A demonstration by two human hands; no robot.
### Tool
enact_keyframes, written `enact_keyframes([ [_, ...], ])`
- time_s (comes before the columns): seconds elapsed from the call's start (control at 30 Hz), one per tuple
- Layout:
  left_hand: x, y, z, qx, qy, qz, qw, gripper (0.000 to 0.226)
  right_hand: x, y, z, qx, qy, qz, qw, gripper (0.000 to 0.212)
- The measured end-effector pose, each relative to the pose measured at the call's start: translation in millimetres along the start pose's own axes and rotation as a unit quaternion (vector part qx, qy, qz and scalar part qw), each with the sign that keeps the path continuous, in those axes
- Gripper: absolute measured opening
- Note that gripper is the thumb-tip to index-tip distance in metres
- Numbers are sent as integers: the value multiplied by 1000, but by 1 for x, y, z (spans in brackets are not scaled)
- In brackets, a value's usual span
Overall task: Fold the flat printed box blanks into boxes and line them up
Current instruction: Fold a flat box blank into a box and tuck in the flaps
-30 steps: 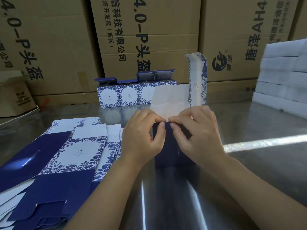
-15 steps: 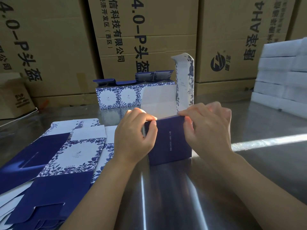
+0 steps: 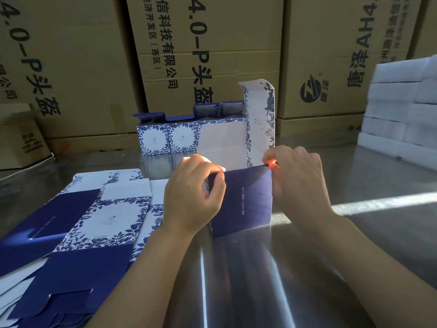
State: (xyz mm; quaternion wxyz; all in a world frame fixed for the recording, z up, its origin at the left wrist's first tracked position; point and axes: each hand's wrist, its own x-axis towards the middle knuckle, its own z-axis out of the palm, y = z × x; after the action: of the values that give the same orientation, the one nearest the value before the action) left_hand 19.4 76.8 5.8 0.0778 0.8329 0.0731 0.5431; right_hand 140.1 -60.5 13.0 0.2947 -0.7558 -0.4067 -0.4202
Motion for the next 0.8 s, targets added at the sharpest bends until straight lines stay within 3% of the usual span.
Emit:
enact_keyframes([
  [0.2, -1, 1, 0, 4, 2, 2, 1000, 26, 0, 1, -1, 11, -8, -13, 1000, 35],
  [0.33, 0, 0, 1, 3, 6, 4, 1000, 25, -3, 1, -3, 16, 10, -53, 998, 15],
  [0.43, 0, 1, 0, 7, 7, 5, 1000, 26, -3, 0, -4, 24, 1, -58, 998, 27],
  [0.6, -1, 3, 0, 4, 5, -1, 1000, 28, -3, 0, -4, 29, 17, -52, 998, 10],
  [0.8, -1, 4, 0, 4, 7, -1, 1000, 28, -3, 1, -3, 26, 35, -60, 997, 8],
])
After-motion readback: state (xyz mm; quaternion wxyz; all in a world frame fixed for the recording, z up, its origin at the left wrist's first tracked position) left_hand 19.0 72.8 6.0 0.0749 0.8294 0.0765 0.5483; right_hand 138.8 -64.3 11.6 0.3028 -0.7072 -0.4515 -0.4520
